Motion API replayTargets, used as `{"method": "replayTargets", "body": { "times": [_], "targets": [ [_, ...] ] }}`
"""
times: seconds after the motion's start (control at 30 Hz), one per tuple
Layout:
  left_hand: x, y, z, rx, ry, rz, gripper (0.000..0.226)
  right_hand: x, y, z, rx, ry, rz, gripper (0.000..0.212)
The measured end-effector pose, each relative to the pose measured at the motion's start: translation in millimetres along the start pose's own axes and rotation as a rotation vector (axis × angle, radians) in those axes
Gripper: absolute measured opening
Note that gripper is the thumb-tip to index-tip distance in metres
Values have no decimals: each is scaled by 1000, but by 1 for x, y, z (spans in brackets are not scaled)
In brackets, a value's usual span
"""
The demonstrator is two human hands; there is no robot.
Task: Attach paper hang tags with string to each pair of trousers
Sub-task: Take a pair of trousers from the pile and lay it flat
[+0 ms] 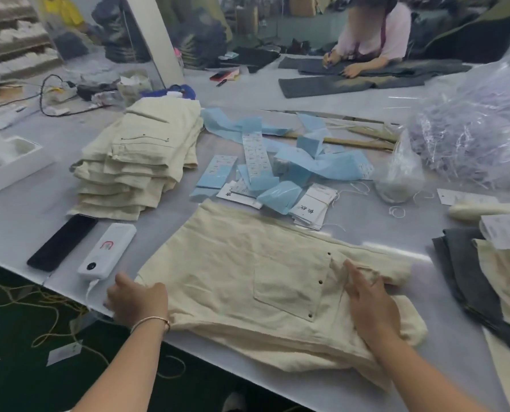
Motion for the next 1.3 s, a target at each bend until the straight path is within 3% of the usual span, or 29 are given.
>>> {"method": "replayTargets", "body": {
  "times": [0.1,0.2,0.27,0.4,0.5,0.6,0.67,0.73,0.83,0.93,1.0,1.03,1.1,1.13,1.2,1.23,1.3],
  "targets": [
    [22,-58,3,351,16,187,60,6,7,8,2,3,33,49],
    [81,-116,-11,671,274,256,36,13,18,19,9,31,43,50],
    [124,-147,-32,868,467,315,39,16,24,26,21,43,57,52],
    [171,-165,-47,1007,560,340,41,16,26,35,74,20,120,57],
    [182,-161,-48,1056,605,343,49,-1,23,32,141,-130,257,75],
    [170,-184,-81,1153,706,161,59,-23,24,21,260,-331,79,84],
    [155,-203,-120,1310,766,-11,53,-30,22,6,406,-396,89,67],
    [149,-211,-157,1391,903,-113,37,-22,22,-5,520,-275,118,44],
    [156,-203,-192,1235,1194,-72,23,-23,30,-14,465,-173,178,16],
    [164,-194,-210,885,1455,-119,35,-36,54,-15,273,-185,716,14],
    [171,-193,-224,625,1661,-258,38,-25,70,-15,255,-10,1140,25],
    [174,-192,-229,543,1710,-293,36,-19,75,-17,286,82,1323,34],
    [182,-190,-225,487,1663,-265,20,-16,64,-22,362,76,1504,40],
    [187,-187,-222,457,1645,-260,14,-19,51,-26,387,-12,1466,38],
    [196,-181,-218,363,1660,-297,15,-29,18,-35,413,-202,1124,31],
    [200,-178,-216,301,1672,-323,13,-30,11,-39,399,-200,949,29],
    [207,-172,-213,173,1684,-374,10,-14,6,-43,372,-24,790,35]
  ]
}}
Point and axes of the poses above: each hand's wrist, its own z-axis towards the middle knuckle, its own x-axis out of the palm, y = z × x, the point moved 9 cm from there along z, towards the middle knuckle, and after that the axes turned 2 degrees about y, right-handed, at the moved point
